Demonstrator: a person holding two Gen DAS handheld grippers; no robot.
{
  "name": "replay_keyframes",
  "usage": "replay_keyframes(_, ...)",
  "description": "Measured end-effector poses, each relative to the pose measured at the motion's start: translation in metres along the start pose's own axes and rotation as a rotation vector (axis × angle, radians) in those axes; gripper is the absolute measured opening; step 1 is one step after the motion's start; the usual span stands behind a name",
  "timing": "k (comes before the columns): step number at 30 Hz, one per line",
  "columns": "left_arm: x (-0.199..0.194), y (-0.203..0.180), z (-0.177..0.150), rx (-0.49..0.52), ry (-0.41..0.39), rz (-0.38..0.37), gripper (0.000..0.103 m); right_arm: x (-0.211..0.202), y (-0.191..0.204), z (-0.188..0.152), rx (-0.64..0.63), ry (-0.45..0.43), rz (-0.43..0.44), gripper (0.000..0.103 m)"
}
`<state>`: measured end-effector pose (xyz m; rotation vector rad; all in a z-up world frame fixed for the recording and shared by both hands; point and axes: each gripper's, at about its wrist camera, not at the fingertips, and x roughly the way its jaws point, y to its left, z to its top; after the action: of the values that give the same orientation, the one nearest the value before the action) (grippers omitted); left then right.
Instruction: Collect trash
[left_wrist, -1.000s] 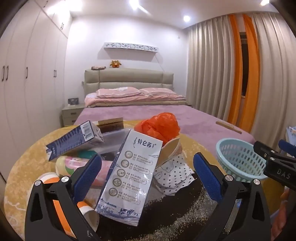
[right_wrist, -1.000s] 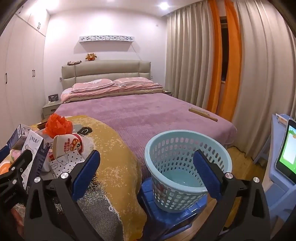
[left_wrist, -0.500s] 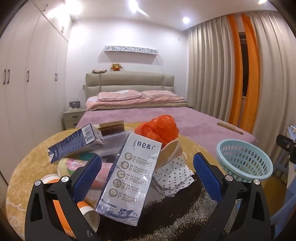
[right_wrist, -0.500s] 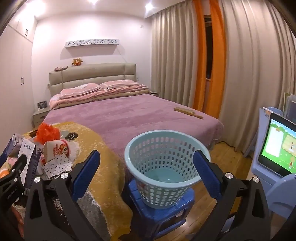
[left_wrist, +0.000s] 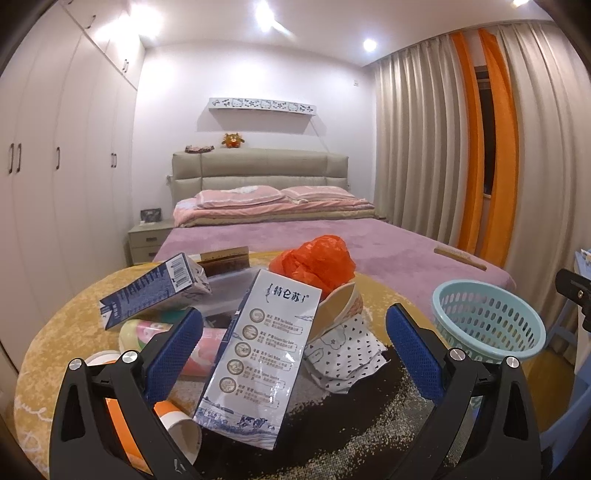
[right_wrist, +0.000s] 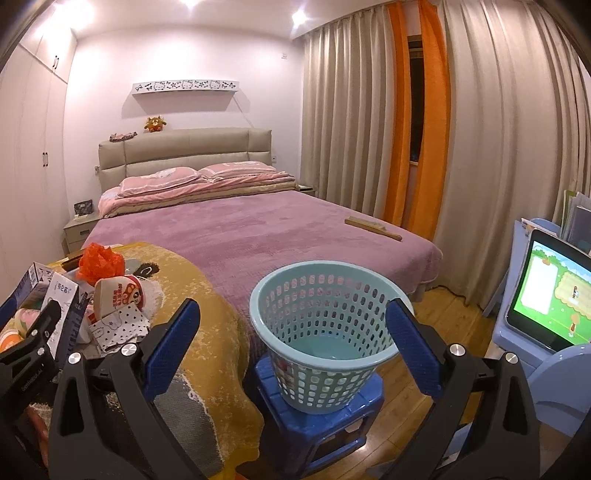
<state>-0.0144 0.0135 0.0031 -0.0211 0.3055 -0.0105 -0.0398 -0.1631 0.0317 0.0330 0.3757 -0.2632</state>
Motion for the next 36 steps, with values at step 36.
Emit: replay_keyframes(36, 0.005, 0.004, -0.002, -0.021, 0.014, 0.016, 0.096, 0.035, 0.027, -0.004, -0.028, 0.049, 0.083, 0.091)
